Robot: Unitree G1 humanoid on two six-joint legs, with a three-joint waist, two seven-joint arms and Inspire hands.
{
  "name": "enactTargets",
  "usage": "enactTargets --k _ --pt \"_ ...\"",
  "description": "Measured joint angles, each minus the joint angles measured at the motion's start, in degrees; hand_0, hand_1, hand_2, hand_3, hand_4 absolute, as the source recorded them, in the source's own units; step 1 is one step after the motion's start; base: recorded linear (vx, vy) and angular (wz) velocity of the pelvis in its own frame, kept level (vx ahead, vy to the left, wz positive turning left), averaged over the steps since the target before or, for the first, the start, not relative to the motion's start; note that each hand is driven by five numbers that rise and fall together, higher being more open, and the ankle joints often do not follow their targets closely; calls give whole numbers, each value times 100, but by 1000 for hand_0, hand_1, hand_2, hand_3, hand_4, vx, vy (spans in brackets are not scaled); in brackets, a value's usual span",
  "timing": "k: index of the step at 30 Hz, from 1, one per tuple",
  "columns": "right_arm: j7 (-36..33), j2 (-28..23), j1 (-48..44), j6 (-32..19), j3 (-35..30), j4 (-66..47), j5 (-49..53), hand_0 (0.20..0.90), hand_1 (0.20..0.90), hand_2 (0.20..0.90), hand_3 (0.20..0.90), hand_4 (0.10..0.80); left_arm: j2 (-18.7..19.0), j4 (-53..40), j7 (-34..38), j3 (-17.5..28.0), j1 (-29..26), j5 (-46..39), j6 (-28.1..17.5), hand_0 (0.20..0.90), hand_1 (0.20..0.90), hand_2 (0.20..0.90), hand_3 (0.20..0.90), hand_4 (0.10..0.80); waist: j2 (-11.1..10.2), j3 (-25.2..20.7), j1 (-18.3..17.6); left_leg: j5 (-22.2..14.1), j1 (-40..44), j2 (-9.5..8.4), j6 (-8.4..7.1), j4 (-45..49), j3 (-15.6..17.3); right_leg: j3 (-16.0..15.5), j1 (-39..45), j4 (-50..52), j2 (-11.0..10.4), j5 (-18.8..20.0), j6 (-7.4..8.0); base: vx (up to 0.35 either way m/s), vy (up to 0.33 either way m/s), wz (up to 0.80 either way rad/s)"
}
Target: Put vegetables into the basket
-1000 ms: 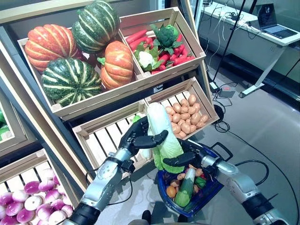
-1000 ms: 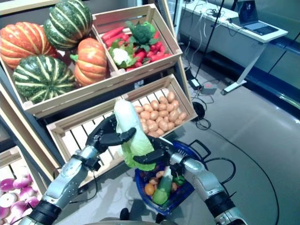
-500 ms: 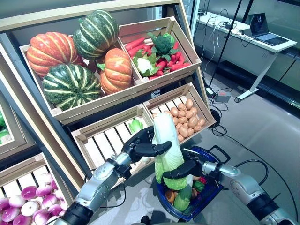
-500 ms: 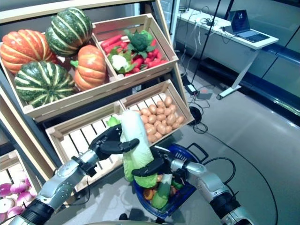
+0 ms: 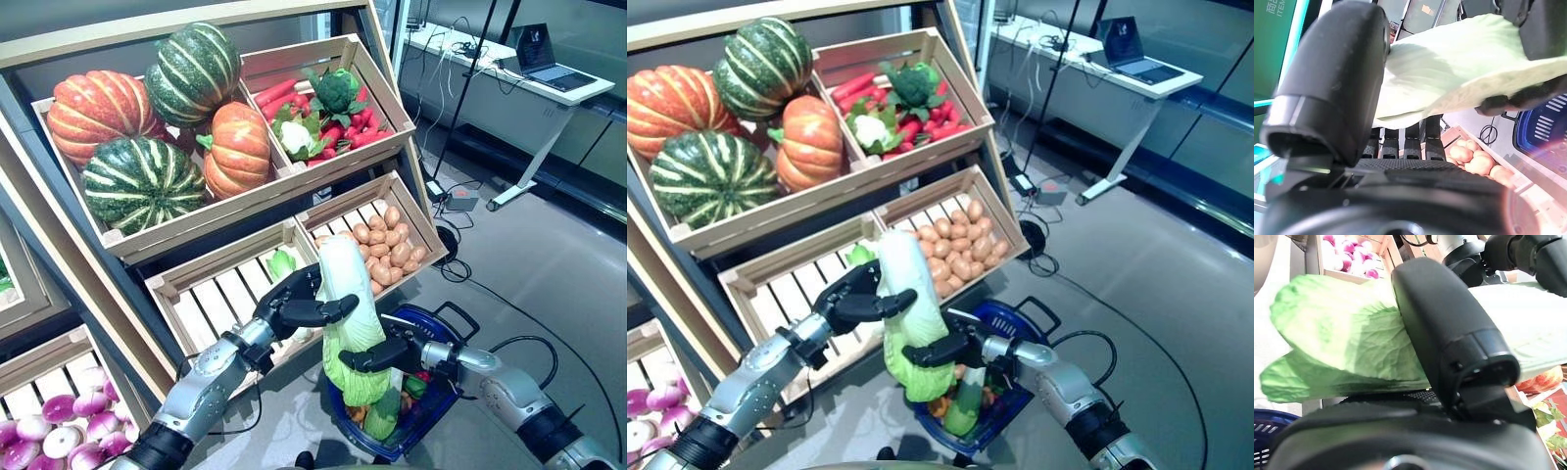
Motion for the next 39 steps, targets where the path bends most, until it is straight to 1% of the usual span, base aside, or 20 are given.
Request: enactTargets --k 4,6,10,12,13,16,18,19,22,24,26,28,30,32,33,34,38,39 --pt "-401 77 228 -78 -141 -11 114 300 300 300 300 400 -113 -72 -35 -13 89 -5 111 900 900 900 900 800 3 -2 -6 -5 -18 0 5 0 9 11 -25 0 0 0 0 -24 -43 -1" --pt "-533 203 574 -253 -487 -80 177 300 300 300 300 400 -211 -281 -111 9 262 -7 113 900 900 900 900 800 3 -1 -5 -4 -94 0 6 0 21 34 -105 -1 2 3 4 -33 -61 -4" --pt "-907 222 893 -496 -922 -119 261 300 300 300 300 400 -229 -345 -141 89 434 -7 114 900 900 900 900 800 10 3 -36 -11 -112 2 13 -1 61 105 -146 -3 11 7 8 -61 -77 -7" --pt "-1145 264 1048 -713 -1257 -117 455 300 300 300 300 400 -241 -395 -143 286 608 -7 112 900 900 900 900 800 14 7 -52 -9 -174 6 14 0 87 116 -221 -4 15 16 19 -145 -64 -7" --pt "-1312 322 1123 -900 -1531 -103 528 300 300 300 300 400 -248 -395 -134 397 669 -7 112 900 900 900 900 800 18 14 -66 1 -264 8 7 0 92 124 -309 -4 20 34 16 -295 -65 -4" --pt "-1646 384 1118 -1427 -1847 -44 896 300 300 300 300 400 -247 -396 -98 457 651 -7 12 900 900 900 900 800 16 70 -83 75 -548 9 8 6 96 142 -605 -3 24 112 -5 -346 -65 -3" --pt "-1897 566 971 -1922 -2145 29 1139 300 300 300 300 400 -247 -394 26 458 504 -7 -87 900 900 900 900 800 24 383 -85 171 -753 19 7 13 94 137 -807 -3 40 203 -26 -273 -90 0" --pt "-2001 685 886 -2115 -2290 56 1186 300 300 300 300 400 -255 -395 122 471 453 -7 -177 900 900 900 900 800 23 541 -94 201 -866 27 -4 15 95 137 -913 -3 42 226 -13 -153 -58 -1" --pt "-2175 820 654 -2457 -2435 196 1333 300 300 300 300 400 -284 -392 361 632 366 -7 -275 900 900 900 900 800 8 917 -99 271 -1052 52 -28 19 126 142 -1105 0 71 324 -83 -139 -99 -4" --pt "-2273 867 504 -2677 -2510 436 1587 300 300 300 300 400 -308 -383 531 787 305 -7 -464 900 900 900 900 800 -9 1208 -83 304 -1142 82 -55 18 144 132 -1191 2 98 342 -105 -98 -108 1" --pt "-2337 890 428 -2740 -2562 600 1811 300 300 300 300 400 -340 -377 587 922 280 -7 -616 900 900 900 900 800 -1 1400 -74 310 -1160 104 -67 19 141 120 -1206 2 119 349 -120 -77 -68 1" --pt "-2390 993 384 -2851 -2714 708 2095 300 300 300 300 400 -346 -378 714 1039 229 1 -925 900 900 900 900 800 10 1612 -67 308 -1266 121 -81 66 82 82 -1264 5 138 345 -131 -72 -60 12" --pt "-2405 1085 295 -3046 -2790 775 2305 300 300 300 300 400 -349 -369 854 1092 121 13 -1231 900 900 900 900 800 14 1762 -61 281 -1469 123 -108 211 45 60 -1388 24 139 373 -173 -89 -67 13" --pt "-2431 1176 72 -3199 -2867 928 2435 300 300 300 300 400 -352 -369 1015 1150 -104 119 -1526 900 900 900 900 800 28 2080 -63 248 -1618 131 -126 409 39 -22 -1428 53 137 387 -197 -85 -47 15" --pt "-2479 1216 -133 -3280 -2894 1076 2445 300 300 300 300 400 -350 -371 1115 1166 -309 225 -1794 900 900 900 900 800 45 2265 -55 189 -1843 160 -124 618 41 -46 -1577 156 151 372 -228 -82 -37 10" --pt "-2501 1246 -325 -3288 -2894 1254 2484 300 300 300 300 400 -351 -370 1194 1178 -466 255 -1940 900 900 900 900 800 54 2359 -25 180 -1992 187 -133 714 44 -44 -1726 251 166 367 -247 -82 -34 6" --pt "-2518 1310 -901 -3307 -2813 1934 2680 300 300 300 300 400 -350 -328 1504 1179 -867 561 -2248 900 900 900 900 800 101 2451 71 115 -2462 212 -158 1093 11 -60 -2220 699 171 261 -335 -87 -5 -1" --pt "-2549 1308 -1139 -3330 -2818 2150 2787 300 300 300 300 400 -350 -306 1620 1170 -1090 595 -2325 900 900 900 900 800 119 2490 79 94 -2659 228 -156 1246 -2 -64 -2433 901 159 206 -358 -49 10 1"
